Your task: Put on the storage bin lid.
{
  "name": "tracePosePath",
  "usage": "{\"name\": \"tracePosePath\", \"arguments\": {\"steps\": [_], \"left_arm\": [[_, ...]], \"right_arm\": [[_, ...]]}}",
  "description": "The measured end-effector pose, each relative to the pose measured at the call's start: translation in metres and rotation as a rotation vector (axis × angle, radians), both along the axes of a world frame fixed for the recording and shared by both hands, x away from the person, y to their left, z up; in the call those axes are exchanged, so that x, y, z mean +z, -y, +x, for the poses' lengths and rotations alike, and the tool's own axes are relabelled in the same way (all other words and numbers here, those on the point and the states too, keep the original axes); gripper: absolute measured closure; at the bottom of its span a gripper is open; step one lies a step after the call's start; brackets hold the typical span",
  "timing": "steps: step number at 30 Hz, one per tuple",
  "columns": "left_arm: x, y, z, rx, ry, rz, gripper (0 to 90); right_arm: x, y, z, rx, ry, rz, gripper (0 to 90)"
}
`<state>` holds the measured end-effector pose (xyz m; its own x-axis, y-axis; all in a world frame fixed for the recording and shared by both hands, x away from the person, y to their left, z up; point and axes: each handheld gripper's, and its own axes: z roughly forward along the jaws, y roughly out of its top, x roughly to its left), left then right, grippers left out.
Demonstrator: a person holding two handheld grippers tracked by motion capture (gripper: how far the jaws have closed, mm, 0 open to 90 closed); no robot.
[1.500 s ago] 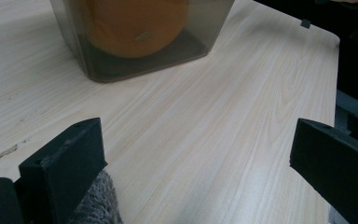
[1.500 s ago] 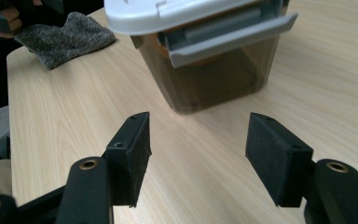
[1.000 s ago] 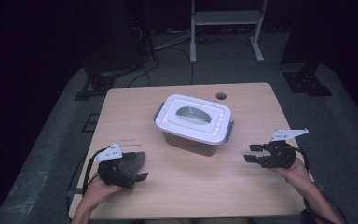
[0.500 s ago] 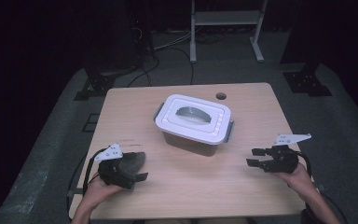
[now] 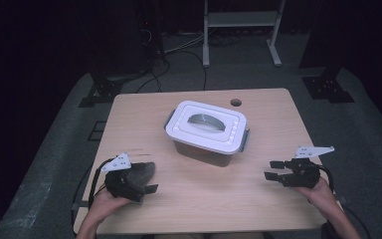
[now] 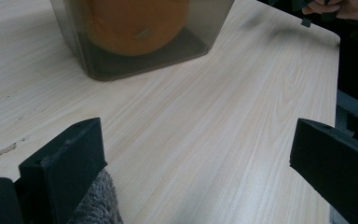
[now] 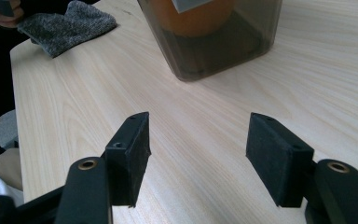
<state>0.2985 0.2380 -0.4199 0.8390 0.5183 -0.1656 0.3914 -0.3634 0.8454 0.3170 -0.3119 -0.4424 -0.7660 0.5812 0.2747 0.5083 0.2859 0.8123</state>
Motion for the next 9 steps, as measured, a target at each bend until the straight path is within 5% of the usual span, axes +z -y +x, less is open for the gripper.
{"name": "tracePosePath", "arguments": {"steps": [9], "left_arm": [[0.0002, -0.0001, 0.0006, -0.001, 0.0, 0.002, 2.5]], "right_arm": [[-0.0019, -0.0003, -0.0029, -0.009, 0.013, 0.009, 37.1]]}}
